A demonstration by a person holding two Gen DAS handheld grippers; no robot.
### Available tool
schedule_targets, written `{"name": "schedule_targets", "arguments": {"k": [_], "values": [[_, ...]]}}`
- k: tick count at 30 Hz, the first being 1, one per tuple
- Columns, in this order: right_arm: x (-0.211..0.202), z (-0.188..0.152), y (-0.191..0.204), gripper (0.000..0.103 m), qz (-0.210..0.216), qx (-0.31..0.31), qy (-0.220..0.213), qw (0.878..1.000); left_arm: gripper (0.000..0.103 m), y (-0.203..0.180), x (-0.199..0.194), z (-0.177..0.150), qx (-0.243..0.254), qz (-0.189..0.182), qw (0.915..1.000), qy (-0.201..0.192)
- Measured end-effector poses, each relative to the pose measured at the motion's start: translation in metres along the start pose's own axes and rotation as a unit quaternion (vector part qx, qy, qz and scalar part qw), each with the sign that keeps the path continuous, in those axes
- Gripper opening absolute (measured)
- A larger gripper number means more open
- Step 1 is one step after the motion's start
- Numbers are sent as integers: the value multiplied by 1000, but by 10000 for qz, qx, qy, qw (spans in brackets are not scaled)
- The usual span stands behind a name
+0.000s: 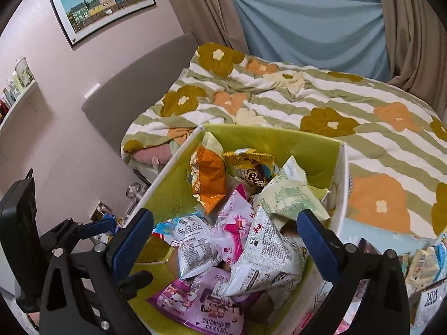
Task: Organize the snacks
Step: 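Carry both bags into the yellow box and open both tools, then move both tools back over the remaining snacks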
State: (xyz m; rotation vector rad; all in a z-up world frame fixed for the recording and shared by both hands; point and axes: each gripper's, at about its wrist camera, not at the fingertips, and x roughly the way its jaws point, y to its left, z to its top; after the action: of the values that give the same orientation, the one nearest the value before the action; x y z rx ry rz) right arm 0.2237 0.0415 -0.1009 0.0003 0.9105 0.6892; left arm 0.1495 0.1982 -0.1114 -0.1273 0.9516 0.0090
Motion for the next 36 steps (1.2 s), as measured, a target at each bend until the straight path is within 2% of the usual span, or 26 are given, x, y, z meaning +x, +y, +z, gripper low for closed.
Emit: {"name": "schedule_targets", "arguments": {"k": [8, 13, 21, 25, 28, 32, 36], "values": [[-40, -6, 0, 102, -211, 136, -198, 9995, 103, -10, -26, 5, 138, -71, 9997, -197], [-71, -17, -5, 102, -444, 274, -326, 9981, 103, -26, -39, 6, 353, -299, 9986, -249], [-146, -48, -29, 102, -1073, 801, -798, 9878, 103, -84, -49, 9, 954, -882, 9907, -399], [-183, -67, -48, 102, -1609, 954, -939, 9778, 103, -119, -46, 4, 1160, -1067, 9869, -339], [-206, -84, -70, 102, -1899, 1024, -1012, 9712, 103, -149, -45, -6, 1328, -1079, 9846, -348], [-225, -104, -104, 102, -1975, 1178, -1054, 9675, 103, -184, -39, -22, 1482, -910, 9840, -383], [-232, -120, -141, 102, -2040, 1164, -935, 9675, 103, -225, -29, -41, 1572, -545, 9851, -444]]}}
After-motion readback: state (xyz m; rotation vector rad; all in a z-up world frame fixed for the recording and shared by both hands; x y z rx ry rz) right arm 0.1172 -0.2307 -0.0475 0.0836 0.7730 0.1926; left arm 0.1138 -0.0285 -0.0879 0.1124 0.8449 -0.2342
